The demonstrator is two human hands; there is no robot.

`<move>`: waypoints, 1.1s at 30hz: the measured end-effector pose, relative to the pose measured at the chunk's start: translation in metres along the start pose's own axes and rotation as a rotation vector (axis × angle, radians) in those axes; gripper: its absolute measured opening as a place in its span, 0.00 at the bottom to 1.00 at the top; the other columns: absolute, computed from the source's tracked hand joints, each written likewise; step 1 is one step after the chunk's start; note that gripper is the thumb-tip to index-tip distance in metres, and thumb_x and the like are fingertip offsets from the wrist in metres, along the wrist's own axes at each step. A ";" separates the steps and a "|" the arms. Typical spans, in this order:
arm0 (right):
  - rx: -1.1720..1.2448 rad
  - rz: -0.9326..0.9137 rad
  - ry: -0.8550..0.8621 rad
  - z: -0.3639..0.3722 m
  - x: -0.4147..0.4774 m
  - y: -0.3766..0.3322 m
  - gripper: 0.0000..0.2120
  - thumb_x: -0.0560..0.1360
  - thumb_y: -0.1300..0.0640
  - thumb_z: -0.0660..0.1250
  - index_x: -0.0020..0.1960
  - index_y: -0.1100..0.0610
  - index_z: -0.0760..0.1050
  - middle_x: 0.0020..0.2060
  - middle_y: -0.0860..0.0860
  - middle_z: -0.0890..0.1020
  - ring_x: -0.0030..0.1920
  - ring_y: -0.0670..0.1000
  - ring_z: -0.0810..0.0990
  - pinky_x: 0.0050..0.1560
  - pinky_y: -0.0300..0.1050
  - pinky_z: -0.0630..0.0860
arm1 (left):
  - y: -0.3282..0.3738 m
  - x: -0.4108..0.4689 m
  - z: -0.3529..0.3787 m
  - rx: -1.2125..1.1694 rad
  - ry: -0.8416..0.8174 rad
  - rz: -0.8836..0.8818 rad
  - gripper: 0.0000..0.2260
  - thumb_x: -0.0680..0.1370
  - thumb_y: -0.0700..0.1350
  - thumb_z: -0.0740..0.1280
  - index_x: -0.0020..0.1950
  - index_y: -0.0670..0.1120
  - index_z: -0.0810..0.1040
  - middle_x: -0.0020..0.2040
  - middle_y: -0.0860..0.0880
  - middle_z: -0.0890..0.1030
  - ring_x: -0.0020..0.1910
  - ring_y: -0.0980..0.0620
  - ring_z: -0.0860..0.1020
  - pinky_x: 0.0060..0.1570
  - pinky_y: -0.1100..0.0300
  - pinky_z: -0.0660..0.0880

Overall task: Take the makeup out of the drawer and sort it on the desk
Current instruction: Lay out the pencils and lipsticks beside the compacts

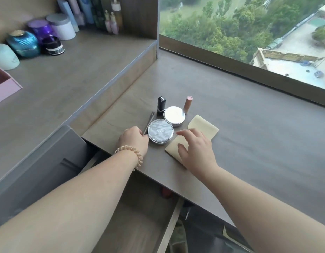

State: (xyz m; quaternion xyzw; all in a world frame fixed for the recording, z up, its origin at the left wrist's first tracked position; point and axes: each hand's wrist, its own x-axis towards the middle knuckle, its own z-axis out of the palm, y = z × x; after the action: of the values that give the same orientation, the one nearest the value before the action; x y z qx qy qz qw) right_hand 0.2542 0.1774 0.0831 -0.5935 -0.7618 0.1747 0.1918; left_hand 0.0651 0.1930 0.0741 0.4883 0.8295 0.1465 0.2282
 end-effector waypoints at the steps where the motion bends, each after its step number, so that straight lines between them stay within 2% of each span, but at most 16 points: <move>1: 0.000 0.010 0.009 -0.002 0.000 0.003 0.16 0.73 0.59 0.65 0.61 0.52 0.74 0.55 0.51 0.77 0.58 0.54 0.73 0.58 0.49 0.66 | 0.000 0.000 -0.001 0.003 0.002 -0.001 0.12 0.74 0.49 0.64 0.54 0.47 0.77 0.56 0.44 0.79 0.54 0.42 0.76 0.50 0.54 0.72; 8: 0.030 0.027 0.080 -0.016 0.025 0.003 0.16 0.74 0.58 0.63 0.61 0.52 0.74 0.52 0.51 0.76 0.56 0.54 0.73 0.57 0.49 0.67 | 0.007 0.000 -0.011 0.041 0.022 0.020 0.15 0.72 0.47 0.64 0.58 0.47 0.75 0.58 0.44 0.75 0.55 0.42 0.75 0.53 0.54 0.71; 14: 0.068 0.252 0.144 -0.022 0.073 0.013 0.17 0.77 0.51 0.60 0.65 0.52 0.70 0.58 0.50 0.76 0.60 0.53 0.71 0.57 0.48 0.63 | 0.023 0.011 -0.014 0.026 0.055 0.054 0.16 0.72 0.47 0.64 0.60 0.48 0.74 0.57 0.45 0.74 0.54 0.43 0.75 0.50 0.55 0.70; 17: 0.098 0.293 0.127 -0.022 0.095 0.022 0.19 0.79 0.46 0.56 0.67 0.52 0.68 0.59 0.50 0.76 0.61 0.53 0.71 0.59 0.49 0.63 | 0.034 0.015 -0.010 0.028 0.064 0.062 0.16 0.72 0.46 0.63 0.60 0.48 0.74 0.57 0.46 0.75 0.54 0.44 0.75 0.52 0.54 0.71; 20: 0.097 0.249 0.057 -0.020 0.116 0.028 0.18 0.78 0.49 0.59 0.66 0.50 0.68 0.59 0.49 0.76 0.61 0.54 0.71 0.59 0.49 0.63 | 0.039 0.017 -0.007 -0.010 0.106 0.068 0.15 0.73 0.47 0.64 0.59 0.49 0.74 0.55 0.47 0.75 0.53 0.44 0.75 0.52 0.54 0.72; 24: 0.101 0.221 -0.017 -0.020 0.128 0.030 0.09 0.77 0.53 0.60 0.56 0.50 0.73 0.55 0.47 0.80 0.57 0.54 0.74 0.54 0.46 0.63 | 0.045 0.014 -0.004 -0.093 0.139 0.122 0.13 0.73 0.46 0.65 0.56 0.49 0.76 0.51 0.49 0.76 0.49 0.47 0.76 0.50 0.57 0.72; 28: 0.436 0.189 0.077 -0.034 0.123 0.027 0.05 0.77 0.51 0.59 0.50 0.53 0.69 0.46 0.47 0.83 0.48 0.51 0.78 0.47 0.46 0.72 | 0.064 0.006 -0.005 -0.221 0.129 0.198 0.13 0.72 0.45 0.68 0.56 0.51 0.76 0.49 0.53 0.76 0.48 0.51 0.77 0.50 0.59 0.73; 31: 0.472 -0.009 0.080 -0.055 0.110 0.012 0.05 0.76 0.50 0.62 0.47 0.51 0.72 0.35 0.46 0.79 0.40 0.50 0.76 0.41 0.44 0.71 | 0.084 -0.002 -0.011 -0.284 0.021 0.274 0.24 0.70 0.46 0.71 0.65 0.55 0.70 0.50 0.54 0.76 0.43 0.55 0.77 0.44 0.64 0.71; 33: 0.428 -0.140 -0.076 -0.066 0.101 0.006 0.08 0.77 0.49 0.62 0.46 0.52 0.77 0.32 0.47 0.77 0.36 0.49 0.75 0.39 0.45 0.70 | 0.098 -0.008 -0.019 -0.269 -0.003 0.344 0.33 0.69 0.46 0.73 0.69 0.58 0.63 0.51 0.56 0.74 0.43 0.56 0.77 0.45 0.64 0.71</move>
State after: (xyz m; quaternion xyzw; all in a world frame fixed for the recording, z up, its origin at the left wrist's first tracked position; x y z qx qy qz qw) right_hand 0.2693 0.2789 0.1457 -0.4782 -0.7534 0.3406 0.2962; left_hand 0.1313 0.2326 0.1380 0.5880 0.7064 0.2921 0.2643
